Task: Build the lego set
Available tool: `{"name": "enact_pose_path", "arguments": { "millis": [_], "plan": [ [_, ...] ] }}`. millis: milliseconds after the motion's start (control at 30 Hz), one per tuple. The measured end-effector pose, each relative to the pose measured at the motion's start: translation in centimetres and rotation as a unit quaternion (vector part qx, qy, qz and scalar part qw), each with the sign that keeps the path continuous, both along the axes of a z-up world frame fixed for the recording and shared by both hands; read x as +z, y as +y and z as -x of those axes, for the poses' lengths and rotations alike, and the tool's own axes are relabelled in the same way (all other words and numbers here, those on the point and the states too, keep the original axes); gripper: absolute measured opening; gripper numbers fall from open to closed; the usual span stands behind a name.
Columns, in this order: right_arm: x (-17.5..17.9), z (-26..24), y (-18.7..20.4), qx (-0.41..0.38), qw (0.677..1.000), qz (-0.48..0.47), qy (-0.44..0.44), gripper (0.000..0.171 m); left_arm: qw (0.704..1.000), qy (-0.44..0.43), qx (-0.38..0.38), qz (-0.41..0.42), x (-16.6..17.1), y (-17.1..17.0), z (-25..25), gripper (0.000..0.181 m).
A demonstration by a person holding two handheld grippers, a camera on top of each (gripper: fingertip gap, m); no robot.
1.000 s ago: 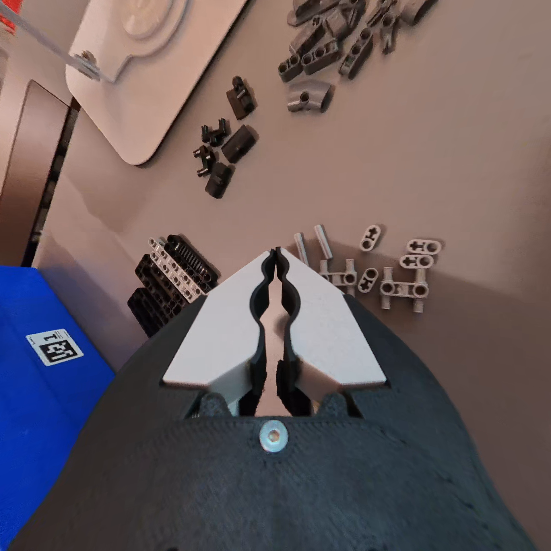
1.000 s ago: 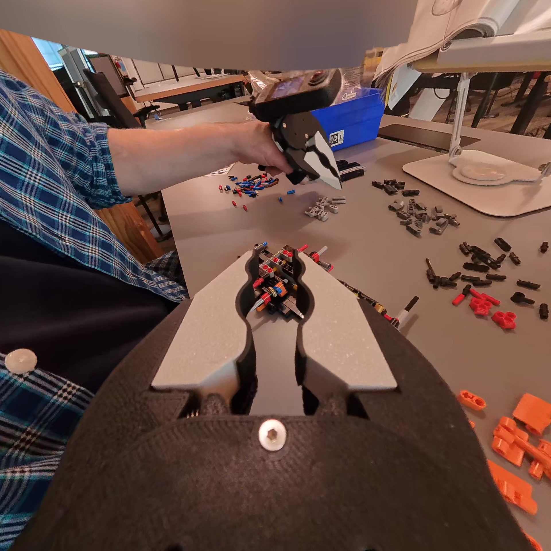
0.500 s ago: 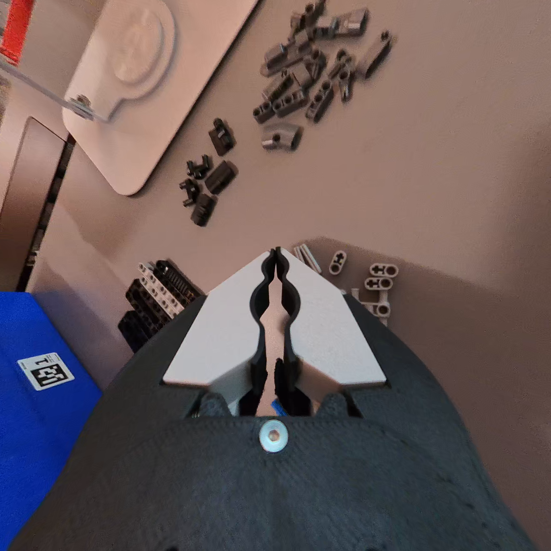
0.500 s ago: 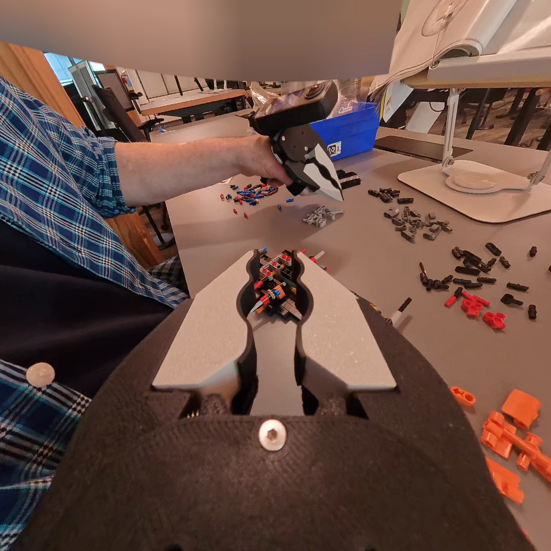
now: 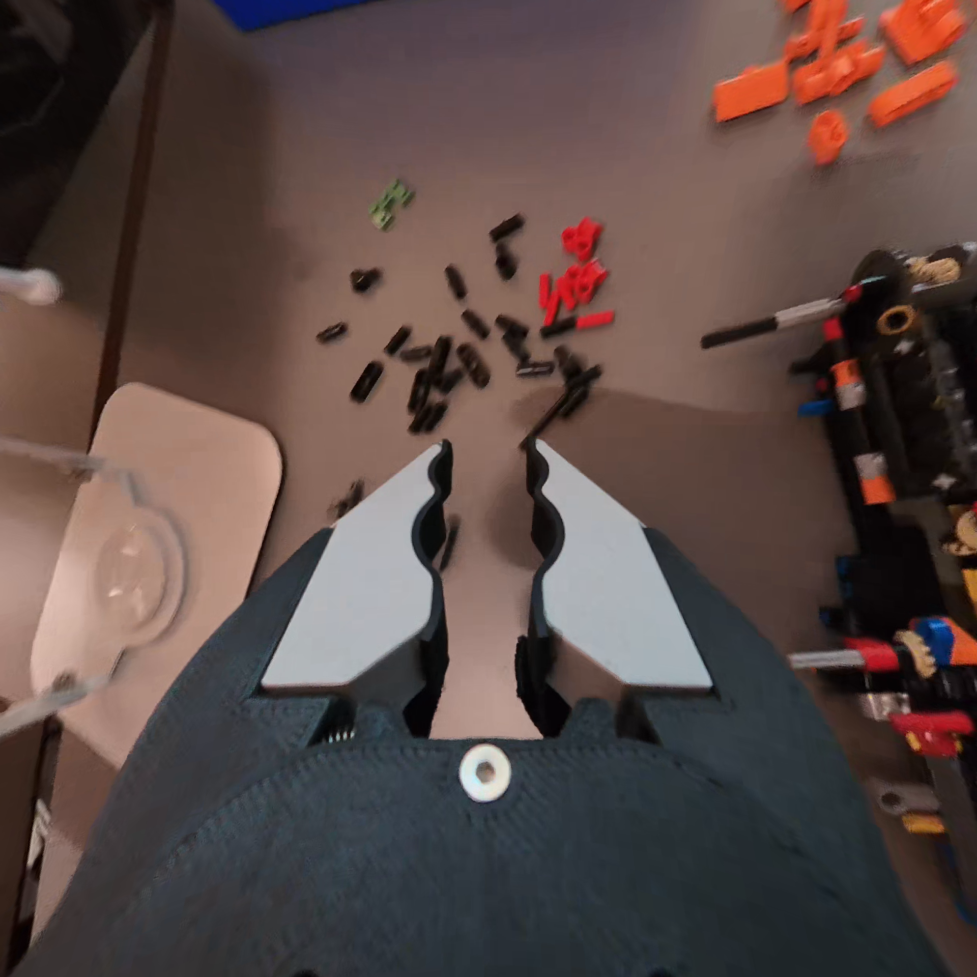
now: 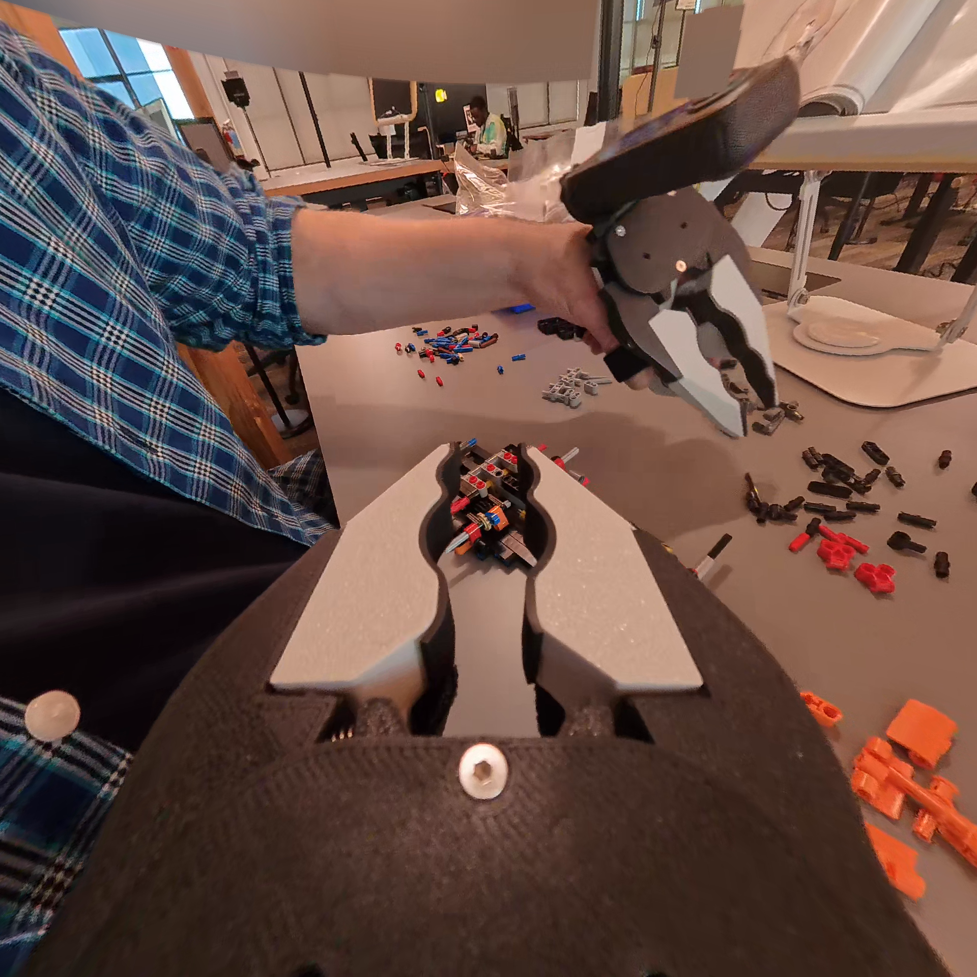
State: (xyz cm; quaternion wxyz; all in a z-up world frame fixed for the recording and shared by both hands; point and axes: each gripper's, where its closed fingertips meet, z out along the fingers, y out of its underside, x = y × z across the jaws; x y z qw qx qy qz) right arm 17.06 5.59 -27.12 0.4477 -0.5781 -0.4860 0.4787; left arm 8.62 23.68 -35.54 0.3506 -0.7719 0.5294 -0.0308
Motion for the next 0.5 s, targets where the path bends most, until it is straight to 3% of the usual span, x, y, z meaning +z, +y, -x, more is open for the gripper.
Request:
{"name": "enact_pose_path", "arguments": {
  "millis": [167, 500],
  "plan": [
    [0.3, -0.2, 0.0, 0.007, 1.000, 0.015, 0.017, 0.018, 0.997, 0.010, -0.069, 0.014, -0.8, 0.4, -4.0, 0.018],
    [0.6, -0.9, 0.5, 0.005, 0.999, 0.018, 0.029, 0.017, 0.990, 0.032, -0.132, 0.036, -2.3, 0.8, -8.2, 0.017]
  ]
}}
